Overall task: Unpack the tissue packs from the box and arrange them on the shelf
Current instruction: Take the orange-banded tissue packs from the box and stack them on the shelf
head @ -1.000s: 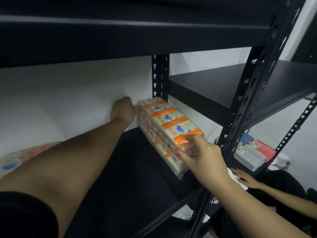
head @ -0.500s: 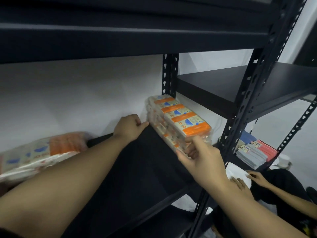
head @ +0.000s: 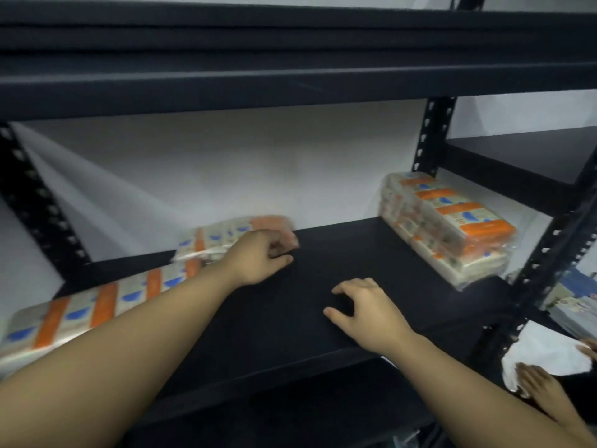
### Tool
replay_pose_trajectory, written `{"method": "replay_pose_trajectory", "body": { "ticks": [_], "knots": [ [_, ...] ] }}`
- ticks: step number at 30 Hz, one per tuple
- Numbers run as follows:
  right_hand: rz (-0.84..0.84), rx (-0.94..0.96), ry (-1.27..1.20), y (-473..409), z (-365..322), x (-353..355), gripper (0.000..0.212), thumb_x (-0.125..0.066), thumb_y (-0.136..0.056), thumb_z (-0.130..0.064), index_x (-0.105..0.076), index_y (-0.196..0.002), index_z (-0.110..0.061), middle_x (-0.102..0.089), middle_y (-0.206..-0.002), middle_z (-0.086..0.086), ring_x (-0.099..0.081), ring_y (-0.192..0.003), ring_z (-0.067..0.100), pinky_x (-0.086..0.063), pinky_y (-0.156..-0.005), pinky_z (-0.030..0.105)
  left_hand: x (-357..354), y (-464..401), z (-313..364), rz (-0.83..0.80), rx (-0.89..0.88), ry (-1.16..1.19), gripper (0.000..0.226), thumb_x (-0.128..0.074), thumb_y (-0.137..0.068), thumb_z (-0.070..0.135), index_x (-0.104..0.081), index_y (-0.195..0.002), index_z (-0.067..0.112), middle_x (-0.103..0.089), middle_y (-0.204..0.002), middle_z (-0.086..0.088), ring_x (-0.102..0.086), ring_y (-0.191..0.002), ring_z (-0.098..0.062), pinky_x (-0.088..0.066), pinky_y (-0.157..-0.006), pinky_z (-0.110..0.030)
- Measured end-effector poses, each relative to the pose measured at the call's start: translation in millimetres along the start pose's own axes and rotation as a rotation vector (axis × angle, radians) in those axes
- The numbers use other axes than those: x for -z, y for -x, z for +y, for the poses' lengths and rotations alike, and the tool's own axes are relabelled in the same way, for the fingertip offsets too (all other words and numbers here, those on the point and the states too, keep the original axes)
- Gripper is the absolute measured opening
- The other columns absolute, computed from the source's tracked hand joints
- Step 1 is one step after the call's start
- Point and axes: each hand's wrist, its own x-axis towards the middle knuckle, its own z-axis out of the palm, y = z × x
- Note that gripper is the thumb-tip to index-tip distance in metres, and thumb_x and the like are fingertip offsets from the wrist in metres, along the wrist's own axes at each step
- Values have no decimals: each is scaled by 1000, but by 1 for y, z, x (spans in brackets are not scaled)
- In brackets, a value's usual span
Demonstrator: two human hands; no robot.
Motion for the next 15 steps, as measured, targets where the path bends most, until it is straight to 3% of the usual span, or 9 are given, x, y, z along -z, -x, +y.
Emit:
{"method": "replay_pose_trajectory", "body": {
  "ticks": [4, 8, 11, 15],
  "knots": [
    [-44, 24, 73, -5, -31, -28, 52, -57, -98, -58, -61, -139, -27, -52, -149, -7, -39, -139, 14, -34, -114, 33, 40, 58, -39, 55, 75, -133, 31, -78, -87, 40, -73, -113, 23, -71, -116, 3, -65, -107, -16, -48, -91, -26],
    [-41, -5, 105, -9, -44, -39, 55, -52, -98, -63, -59, -140, -29, -49, -153, -5, -37, -142, 18, -33, -116, 38, 71, 111, -75, 55, 201, -207, 60, -60, -76, 76, -71, -115, 32, -67, -112, 5, -63, -106, -16, -49, -96, -31],
    [-46, -11, 129, -8, -42, -41, 54, -48, -99, -64, -57, -141, -31, -48, -154, -7, -36, -142, 18, -32, -116, 38, 88, 142, -98, 18, 308, -243, 89, -54, -69, 94, -58, -138, 38, -59, -134, 4, -57, -122, -17, -45, -107, -36],
    [-66, -16, 123, -6, -40, -40, 55, -46, -100, -64, -56, -143, -32, -45, -156, -6, -34, -145, 17, -29, -118, 38, 97, 160, -111, -57, 440, -270, 96, -53, -70, 95, -38, -151, 47, -51, -145, 4, -55, -126, -23, -45, -108, -49]
  ]
}}
